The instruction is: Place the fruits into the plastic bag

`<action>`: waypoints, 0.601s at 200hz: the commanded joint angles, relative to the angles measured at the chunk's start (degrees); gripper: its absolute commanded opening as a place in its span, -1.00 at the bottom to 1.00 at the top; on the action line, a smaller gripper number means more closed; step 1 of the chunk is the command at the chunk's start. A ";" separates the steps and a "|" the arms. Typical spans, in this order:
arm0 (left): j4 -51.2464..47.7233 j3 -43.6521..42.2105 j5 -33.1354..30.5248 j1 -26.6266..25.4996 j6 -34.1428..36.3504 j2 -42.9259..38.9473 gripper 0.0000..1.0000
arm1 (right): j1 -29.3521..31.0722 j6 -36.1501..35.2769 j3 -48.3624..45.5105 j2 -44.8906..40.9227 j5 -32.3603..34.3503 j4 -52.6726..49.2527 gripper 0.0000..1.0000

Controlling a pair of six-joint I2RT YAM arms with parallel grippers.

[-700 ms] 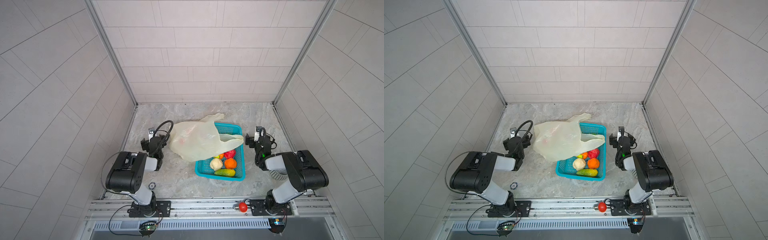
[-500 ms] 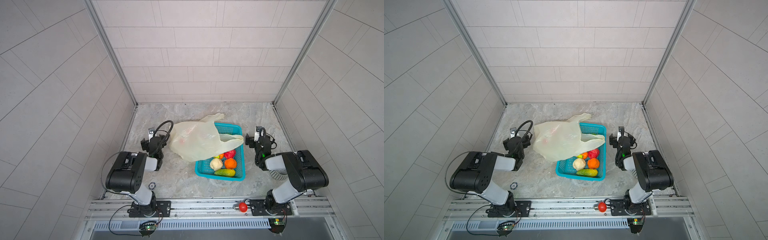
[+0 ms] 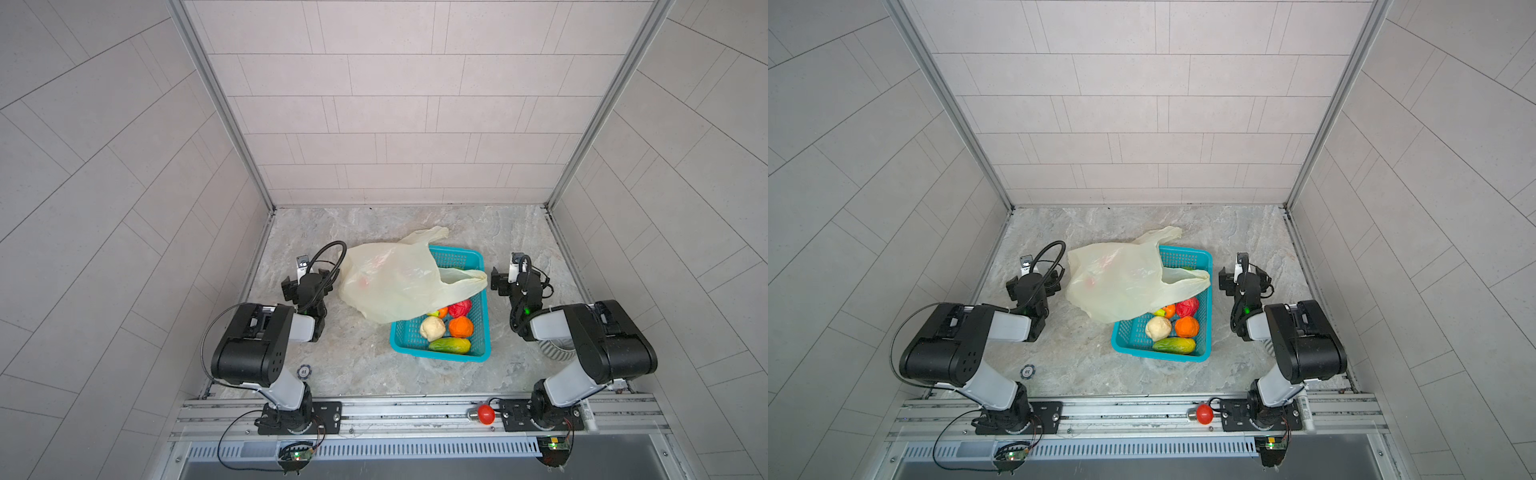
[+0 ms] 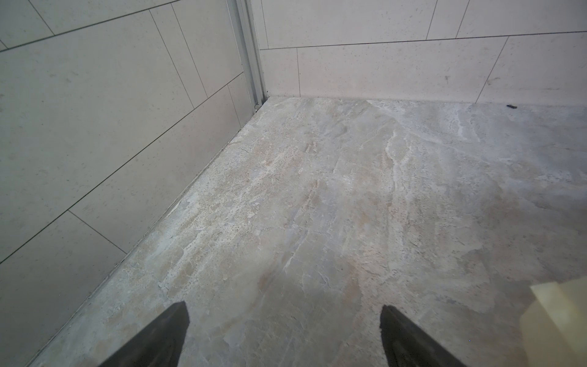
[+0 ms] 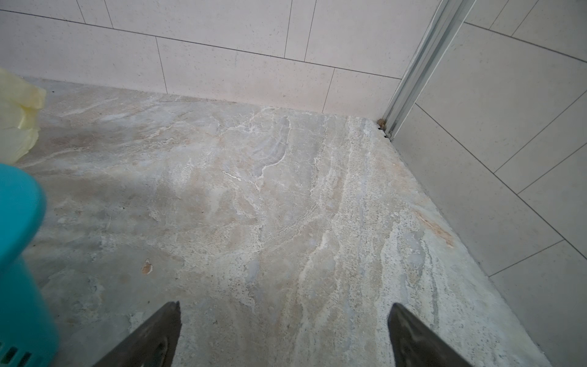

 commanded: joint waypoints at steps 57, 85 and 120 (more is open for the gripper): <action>0.97 0.96 -1.07 -0.64 0.69 0.29 1.00 | -0.02 0.17 0.26 0.31 0.80 -0.48 0.98; 1.05 0.91 -1.11 -0.71 0.61 0.21 1.00 | 0.00 0.26 0.16 0.22 0.79 -0.47 0.99; 0.70 0.96 -0.78 -0.51 0.61 0.08 1.00 | -0.72 0.56 0.23 0.05 -0.33 -0.86 0.99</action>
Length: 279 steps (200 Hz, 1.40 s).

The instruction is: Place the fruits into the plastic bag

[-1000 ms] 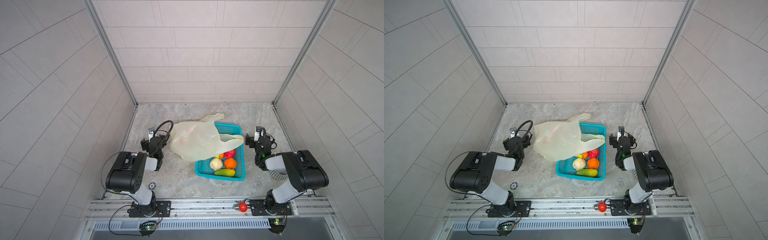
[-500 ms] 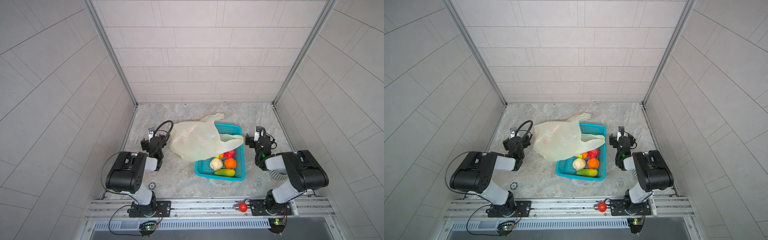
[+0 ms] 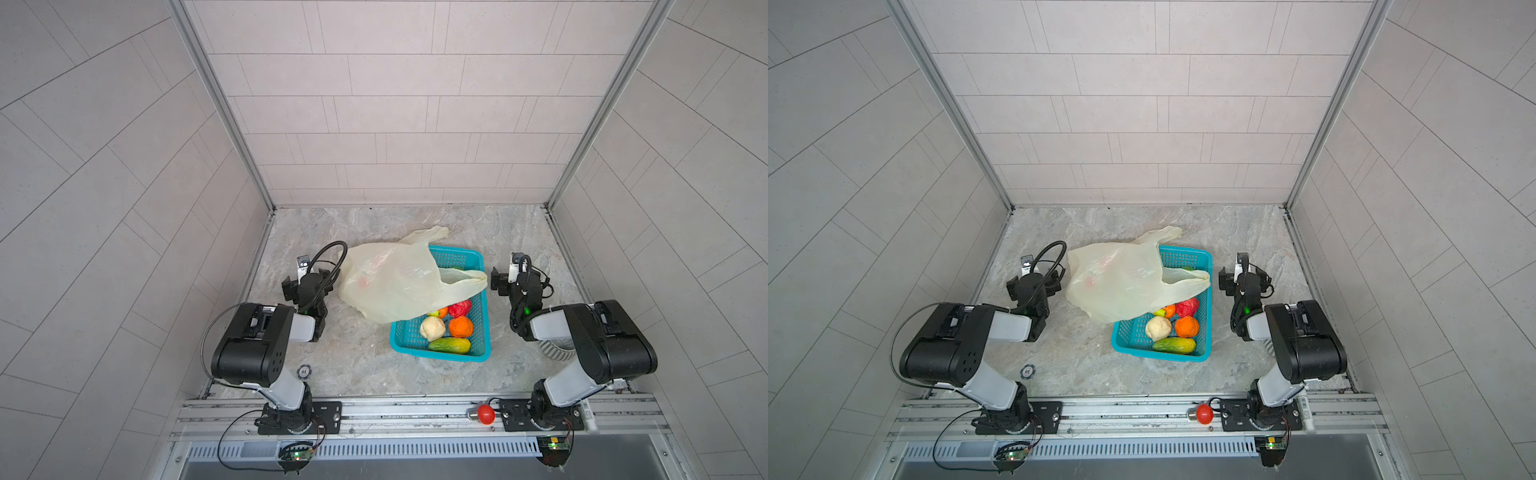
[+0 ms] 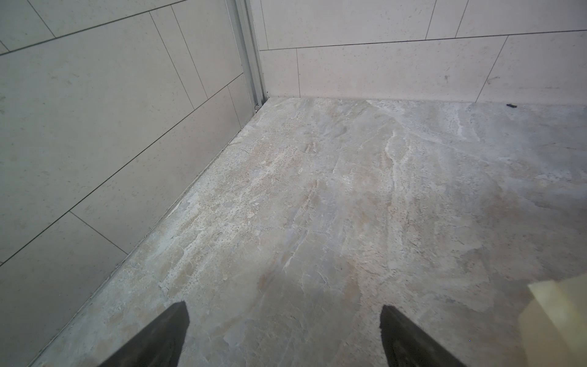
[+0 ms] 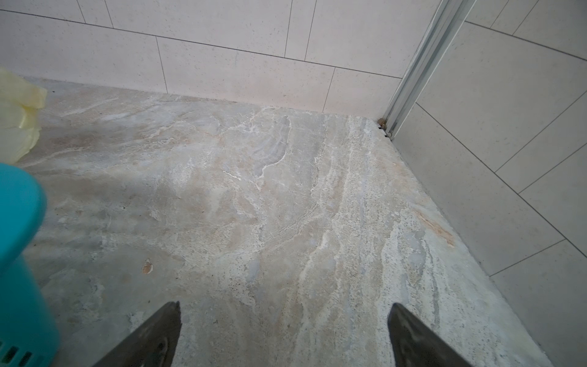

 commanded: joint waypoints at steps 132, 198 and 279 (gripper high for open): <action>-72.24 44.03 3.59 -10.97 -23.00 -13.50 1.00 | 13.26 23.26 43.73 -19.06 -1.94 -73.49 0.33; -94.81 62.24 18.05 -30.24 -31.75 -1.21 1.00 | 24.88 29.39 38.07 -21.31 -34.04 -76.18 0.34; -104.58 72.53 19.58 -34.69 -34.32 5.56 1.00 | 27.20 25.47 35.34 -20.25 -39.15 -73.88 0.21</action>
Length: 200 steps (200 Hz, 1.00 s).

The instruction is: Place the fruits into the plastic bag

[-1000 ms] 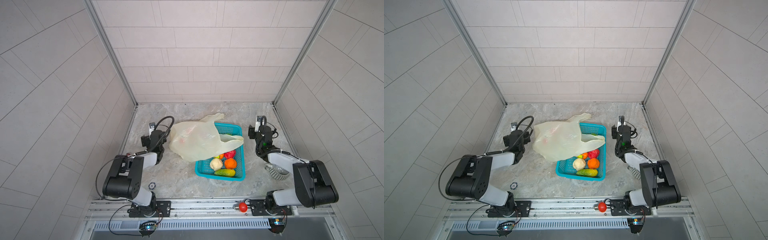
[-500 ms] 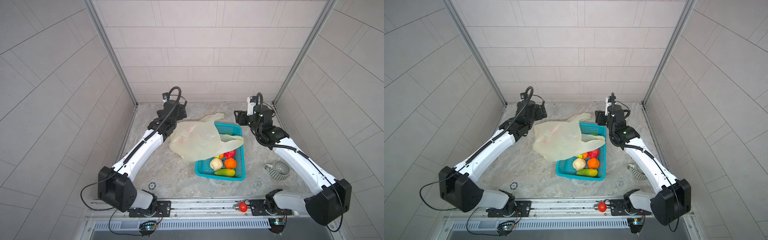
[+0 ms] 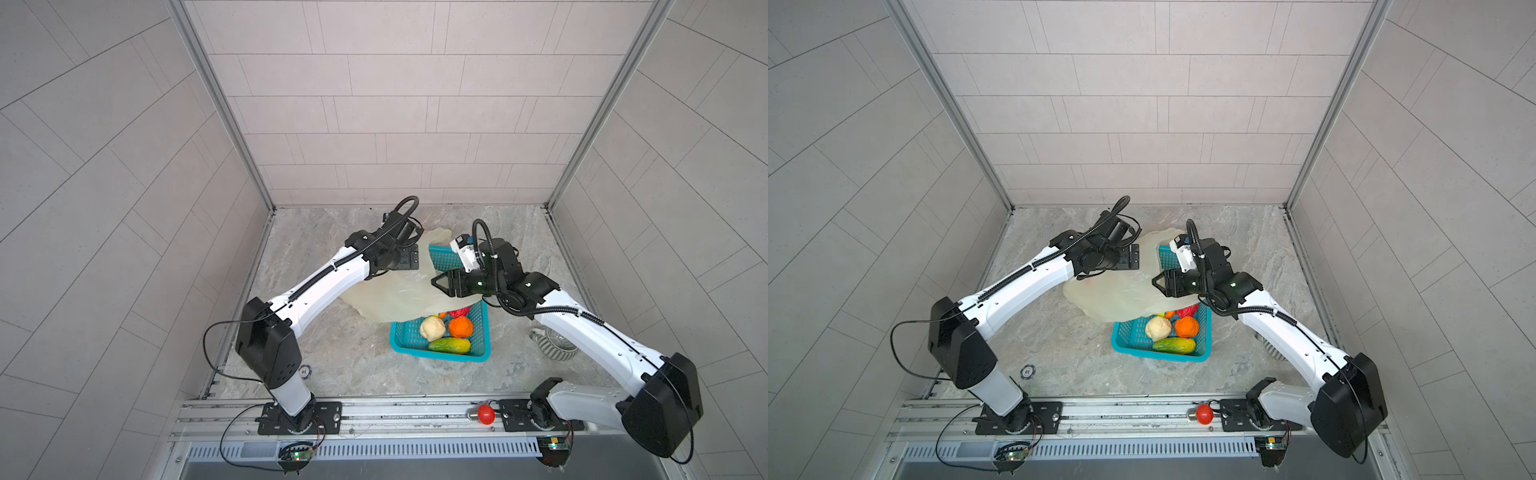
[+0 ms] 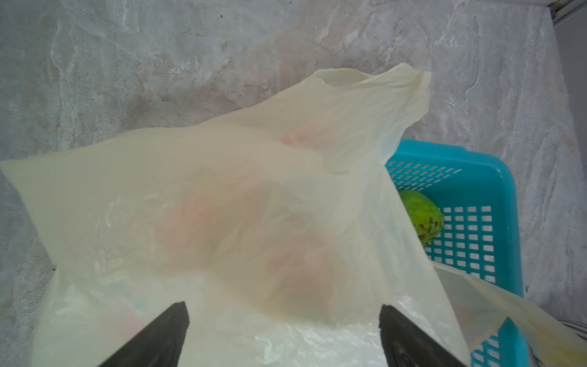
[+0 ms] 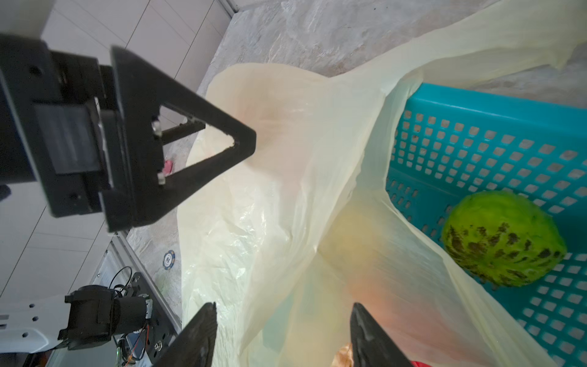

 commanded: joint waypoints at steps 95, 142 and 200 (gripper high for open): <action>-17.79 15.32 9.83 -4.02 3.23 10.33 1.00 | 9.71 -12.27 -0.79 2.48 -3.63 0.20 -0.80; -21.86 15.60 11.28 -5.05 5.76 12.29 1.00 | 10.14 -12.39 -1.96 1.83 -3.18 2.87 -1.00; -25.42 16.79 12.25 -7.06 8.03 15.98 0.83 | 10.18 -11.23 -3.31 -0.92 -1.93 6.52 -1.00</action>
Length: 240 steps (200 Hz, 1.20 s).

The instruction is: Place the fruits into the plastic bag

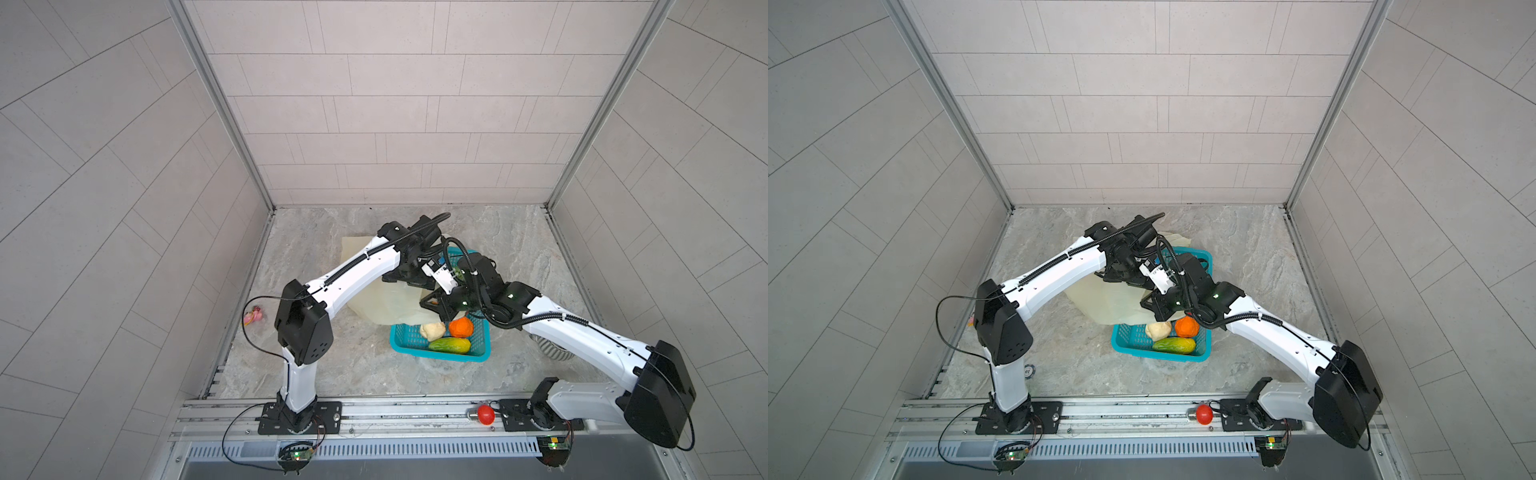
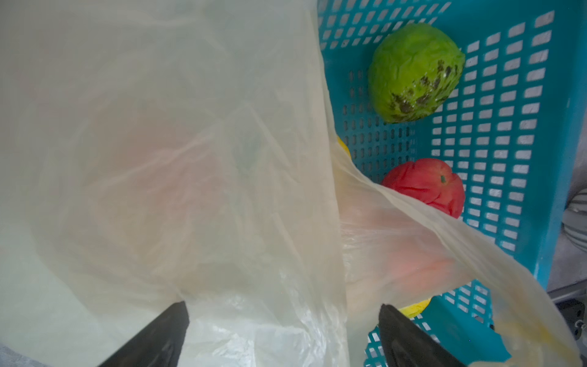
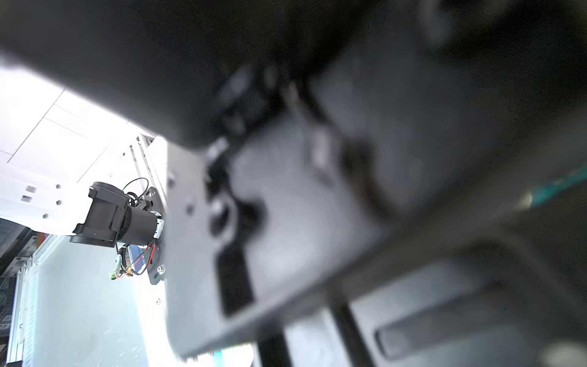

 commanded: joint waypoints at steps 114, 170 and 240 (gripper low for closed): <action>-2.53 2.60 -6.18 -1.67 8.43 -0.83 -1.00 | -9.55 5.91 -6.75 -14.19 13.46 7.09 -1.00; 8.92 -10.59 -4.18 -1.24 16.58 -15.43 -1.00 | -14.27 8.88 -8.65 -15.43 16.28 7.92 -0.63; 33.45 -34.01 -5.06 0.17 15.97 -37.34 -1.00 | -12.72 10.22 -8.63 -13.54 8.05 12.26 -0.13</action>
